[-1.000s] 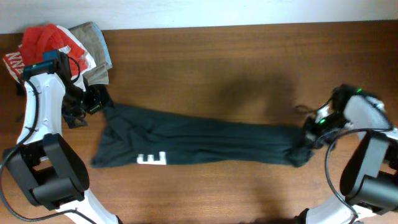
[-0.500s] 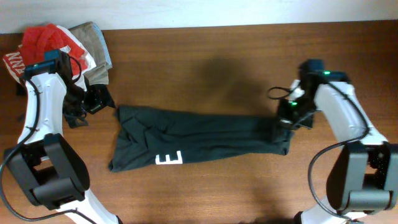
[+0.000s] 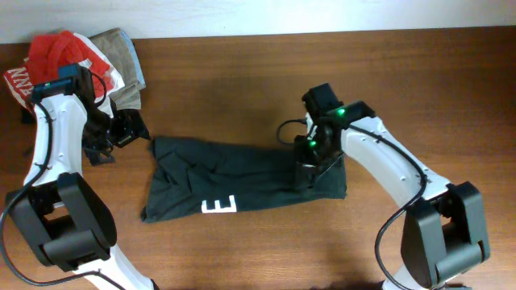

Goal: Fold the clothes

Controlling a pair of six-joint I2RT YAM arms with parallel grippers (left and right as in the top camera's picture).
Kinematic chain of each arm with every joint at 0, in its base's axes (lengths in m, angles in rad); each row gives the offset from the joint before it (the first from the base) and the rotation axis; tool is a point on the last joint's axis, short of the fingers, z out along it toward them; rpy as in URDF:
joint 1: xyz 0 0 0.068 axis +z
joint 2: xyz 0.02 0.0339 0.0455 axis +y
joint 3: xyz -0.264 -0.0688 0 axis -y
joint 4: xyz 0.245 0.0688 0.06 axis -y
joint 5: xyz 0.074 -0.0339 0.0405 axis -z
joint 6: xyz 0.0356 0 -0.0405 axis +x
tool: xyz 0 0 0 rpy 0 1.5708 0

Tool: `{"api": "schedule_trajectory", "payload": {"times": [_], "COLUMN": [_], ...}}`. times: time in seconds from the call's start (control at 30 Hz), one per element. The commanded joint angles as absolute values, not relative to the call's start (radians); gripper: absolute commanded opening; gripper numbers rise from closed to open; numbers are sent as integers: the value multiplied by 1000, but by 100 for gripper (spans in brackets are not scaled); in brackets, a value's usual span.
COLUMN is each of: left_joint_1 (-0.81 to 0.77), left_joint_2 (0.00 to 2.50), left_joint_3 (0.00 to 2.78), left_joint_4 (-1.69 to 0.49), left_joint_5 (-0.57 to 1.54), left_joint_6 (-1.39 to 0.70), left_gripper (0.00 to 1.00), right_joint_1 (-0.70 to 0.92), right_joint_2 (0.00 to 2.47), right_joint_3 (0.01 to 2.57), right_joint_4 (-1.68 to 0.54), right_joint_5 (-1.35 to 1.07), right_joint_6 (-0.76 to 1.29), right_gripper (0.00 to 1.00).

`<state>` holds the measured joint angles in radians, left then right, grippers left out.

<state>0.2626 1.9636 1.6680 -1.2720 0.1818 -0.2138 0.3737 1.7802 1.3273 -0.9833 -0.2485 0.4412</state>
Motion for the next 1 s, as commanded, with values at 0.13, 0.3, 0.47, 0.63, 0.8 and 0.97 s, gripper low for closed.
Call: {"api": "schedule_trajectory", "payload": {"times": [0.13,0.3,0.47,0.63,0.8,0.97], "left_joint_1": [257,257,257,257,257,257], "left_joint_2": [1956,1956,1956,1956,1956,1956], "left_joint_3": [1671,1670,1670,1670,1670,1670], "left_joint_4": [-1273,-1273,-1273,-1273,-1273,-1273], "left_joint_5": [176,176,176,176,176,176], "left_joint_6": [-208,-208,-208,-208,-208,-208], "left_gripper": [99,99,99,99,99,99], "right_joint_1": [458,489,477,390,260,214], "right_joint_2": [1824,1851,1850,1841,1841,1841], "right_joint_3": [1322,1322,1341,1437,1436,1343], "right_joint_4": [-926,-916,-950,-1093,-1106,-1020], "right_joint_5": [-255,-259,-258,-238,-207,-377], "right_joint_6": [489,492,474,410,308,141], "right_gripper": [21,36,44,45,44,13]}}
